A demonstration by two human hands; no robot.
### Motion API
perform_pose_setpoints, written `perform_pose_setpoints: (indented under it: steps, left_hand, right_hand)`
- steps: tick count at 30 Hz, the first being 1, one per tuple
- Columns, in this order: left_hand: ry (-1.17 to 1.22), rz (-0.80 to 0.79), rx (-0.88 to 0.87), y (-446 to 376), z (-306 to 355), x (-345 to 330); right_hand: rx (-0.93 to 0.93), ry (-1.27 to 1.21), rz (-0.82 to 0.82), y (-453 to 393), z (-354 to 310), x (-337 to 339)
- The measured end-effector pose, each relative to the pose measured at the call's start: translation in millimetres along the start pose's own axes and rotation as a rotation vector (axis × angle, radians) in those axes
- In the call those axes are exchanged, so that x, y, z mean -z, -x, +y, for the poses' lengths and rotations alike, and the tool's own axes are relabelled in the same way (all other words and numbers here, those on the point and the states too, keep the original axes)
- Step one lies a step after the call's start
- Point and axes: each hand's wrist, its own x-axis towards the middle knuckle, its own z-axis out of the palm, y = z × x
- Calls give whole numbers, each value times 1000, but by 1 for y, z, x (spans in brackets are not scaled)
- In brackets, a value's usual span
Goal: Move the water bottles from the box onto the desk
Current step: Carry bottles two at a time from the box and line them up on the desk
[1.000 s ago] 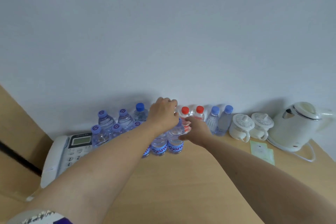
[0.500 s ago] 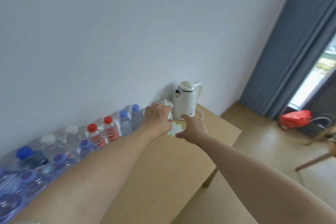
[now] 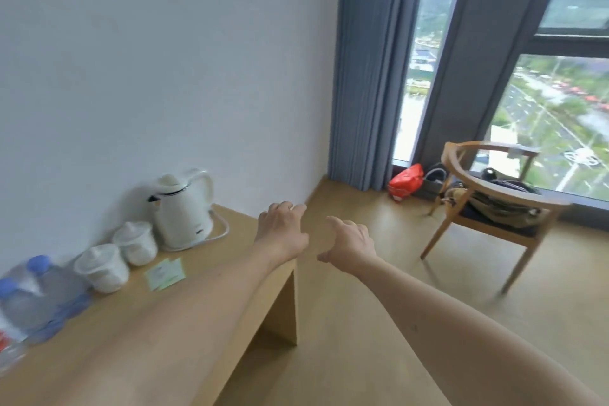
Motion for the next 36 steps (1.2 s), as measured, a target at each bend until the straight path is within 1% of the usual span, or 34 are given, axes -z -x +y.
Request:
perform_pose_setpoints:
  steps: [3,8,14,21,24,28,31,33,36]
  left_hand:
    - [10,-13,-93,-30,78,-18]
    - [24,-83,-262,-67,202,-47]
    - [53,-154,-458,-98,326,-79]
    - [81,-243,-696,-150,457,-131]
    - [96,-278,-798,-184,505,-157]
    - [100,-342,-882,-233,572,-183]
    - [88,-353,-993,-267,621,-197]
    - [142,-363,-1025,-288,651,-204]
    - [195,-415,-1040,-309,688,-220]
  right_hand:
    - [-94,2,52,0,73,41]
    - [-288,-19,131,11,186,103]
    - [-505,-97,239,27,287,150]
    - [-733,-103,325,26,393,192]
    - [-828,-80,370,11,437,213]
    - [-941,-76,418,-15,487,245]
    - [-1029,-81,448,-30,521,268]
    - [-1091,-89,477,-38,543,280]
    - [-1164,-121,466,-44,575,288]
